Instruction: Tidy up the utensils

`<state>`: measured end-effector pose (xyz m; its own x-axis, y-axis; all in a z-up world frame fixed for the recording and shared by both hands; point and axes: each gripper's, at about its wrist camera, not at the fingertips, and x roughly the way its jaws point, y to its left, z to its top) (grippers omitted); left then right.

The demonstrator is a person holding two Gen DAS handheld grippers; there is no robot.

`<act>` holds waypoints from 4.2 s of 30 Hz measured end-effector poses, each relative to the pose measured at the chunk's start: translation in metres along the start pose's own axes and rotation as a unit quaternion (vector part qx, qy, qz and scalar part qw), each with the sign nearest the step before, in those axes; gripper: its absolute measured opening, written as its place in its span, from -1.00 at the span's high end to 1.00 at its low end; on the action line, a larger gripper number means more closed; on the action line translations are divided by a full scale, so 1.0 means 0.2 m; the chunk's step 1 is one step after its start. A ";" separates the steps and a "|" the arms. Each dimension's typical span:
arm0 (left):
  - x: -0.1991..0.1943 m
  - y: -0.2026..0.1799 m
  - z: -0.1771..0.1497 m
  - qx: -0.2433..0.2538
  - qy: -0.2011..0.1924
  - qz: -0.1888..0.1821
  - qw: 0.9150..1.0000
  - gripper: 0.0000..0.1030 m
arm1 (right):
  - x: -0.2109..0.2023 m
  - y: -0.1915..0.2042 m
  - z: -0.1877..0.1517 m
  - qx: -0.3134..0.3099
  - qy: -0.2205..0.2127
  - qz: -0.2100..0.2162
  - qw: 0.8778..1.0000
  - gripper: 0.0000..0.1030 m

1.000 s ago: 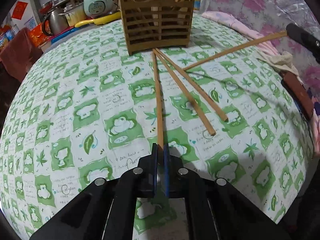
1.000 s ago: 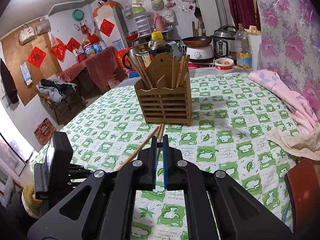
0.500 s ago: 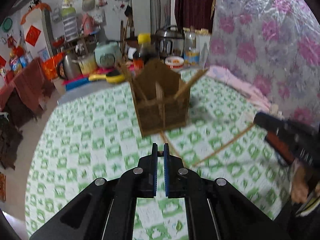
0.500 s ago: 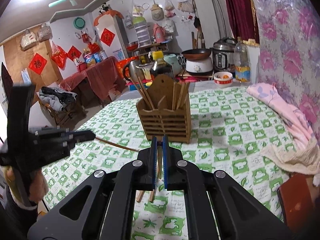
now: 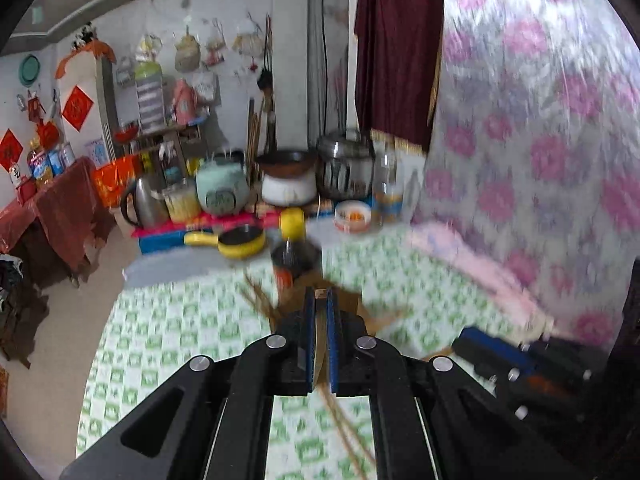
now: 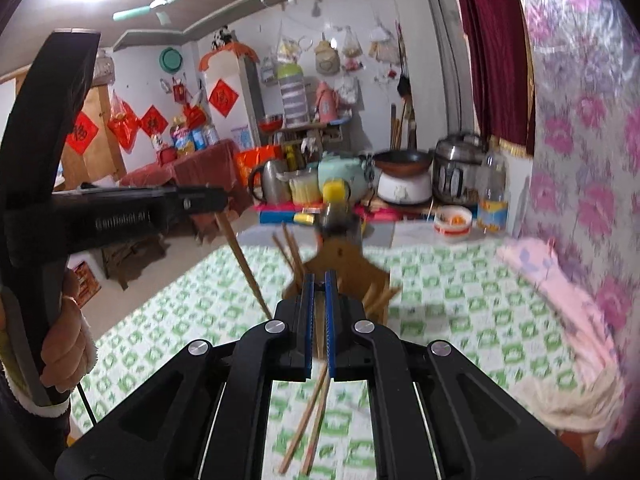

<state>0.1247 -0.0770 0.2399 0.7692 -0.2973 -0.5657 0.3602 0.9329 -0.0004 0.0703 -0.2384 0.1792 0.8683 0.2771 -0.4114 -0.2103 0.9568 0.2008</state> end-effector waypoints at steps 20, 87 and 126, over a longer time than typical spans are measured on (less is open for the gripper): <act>0.61 0.30 -0.19 -0.100 0.054 0.009 0.993 0.23 | 0.42 -0.13 -0.02 0.028 0.025 -0.041 0.998 0.79; 0.31 0.11 -1.29 -0.040 0.148 0.111 0.982 -0.75 | 0.31 -0.11 -1.01 0.053 0.199 -0.034 0.978 -0.36; 0.45 0.39 -1.35 -0.190 0.227 0.025 0.955 -0.79 | 0.38 0.00 -1.05 -0.006 0.246 0.004 0.969 -0.15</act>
<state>0.0796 0.0247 -0.0345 0.4410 -0.2116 -0.8722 0.0457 0.9759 -0.2136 0.0421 -0.1989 -0.0389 0.5478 0.2908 -0.7844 -0.2247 0.9543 0.1969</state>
